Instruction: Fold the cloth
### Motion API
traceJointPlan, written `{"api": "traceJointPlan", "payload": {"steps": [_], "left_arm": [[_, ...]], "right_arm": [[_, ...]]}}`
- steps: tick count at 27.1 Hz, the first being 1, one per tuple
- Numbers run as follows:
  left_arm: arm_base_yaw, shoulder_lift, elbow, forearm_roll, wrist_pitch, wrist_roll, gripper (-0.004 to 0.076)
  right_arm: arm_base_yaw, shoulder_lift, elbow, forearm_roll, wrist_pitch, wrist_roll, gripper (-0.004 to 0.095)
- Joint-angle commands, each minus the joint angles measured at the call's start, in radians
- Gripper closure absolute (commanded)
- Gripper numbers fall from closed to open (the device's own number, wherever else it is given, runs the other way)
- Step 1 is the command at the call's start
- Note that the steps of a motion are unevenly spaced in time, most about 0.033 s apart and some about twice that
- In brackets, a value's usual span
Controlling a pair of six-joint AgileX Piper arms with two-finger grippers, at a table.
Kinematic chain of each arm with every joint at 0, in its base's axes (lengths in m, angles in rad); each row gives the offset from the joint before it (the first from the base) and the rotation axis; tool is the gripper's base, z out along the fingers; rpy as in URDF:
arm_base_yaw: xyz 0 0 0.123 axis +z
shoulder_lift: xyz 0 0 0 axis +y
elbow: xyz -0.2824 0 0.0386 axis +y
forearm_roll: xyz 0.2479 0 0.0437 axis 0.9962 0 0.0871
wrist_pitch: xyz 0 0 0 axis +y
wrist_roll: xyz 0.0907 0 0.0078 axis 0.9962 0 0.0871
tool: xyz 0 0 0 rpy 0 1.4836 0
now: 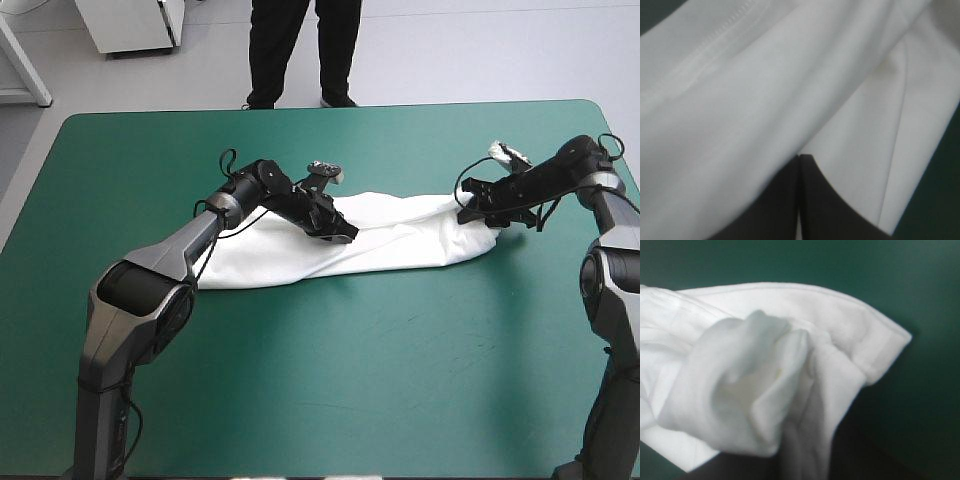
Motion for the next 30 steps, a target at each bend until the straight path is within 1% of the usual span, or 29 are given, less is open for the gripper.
{"api": "traceJointPlan", "payload": {"steps": [1, 7, 19, 24, 28, 30], "left_arm": [[-0.001, -0.051, -0.016, 0.029, 0.023, -0.012, 0.0733], [-0.001, -0.051, -0.016, 0.066, 0.023, -0.039, 0.0733], [-0.001, -0.051, -0.016, 0.079, 0.021, -0.057, 0.0733], [-0.001, -0.051, -0.016, 0.079, 0.019, -0.059, 0.0733], [-0.001, -0.051, -0.016, 0.079, 0.012, -0.059, 0.0733], [0.001, -0.051, -0.016, 0.079, 0.012, -0.059, 0.0733]], "right_arm": [[0.013, -0.031, -0.005, 0.012, 0.013, -0.024, 0.0913], [0.013, -0.077, -0.013, 0.107, 0.013, -0.042, 0.0923], [0.013, -0.257, -0.172, 0.112, 0.01, 0.007, 0.0923], [0.013, -0.298, -0.189, 0.151, 0.01, 0.015, 0.0923], [0.049, -0.322, -0.194, 0.178, 0.01, 0.004, 0.0923], [0.077, -0.322, -0.194, 0.168, 0.01, 0.004, 0.0923]]}}
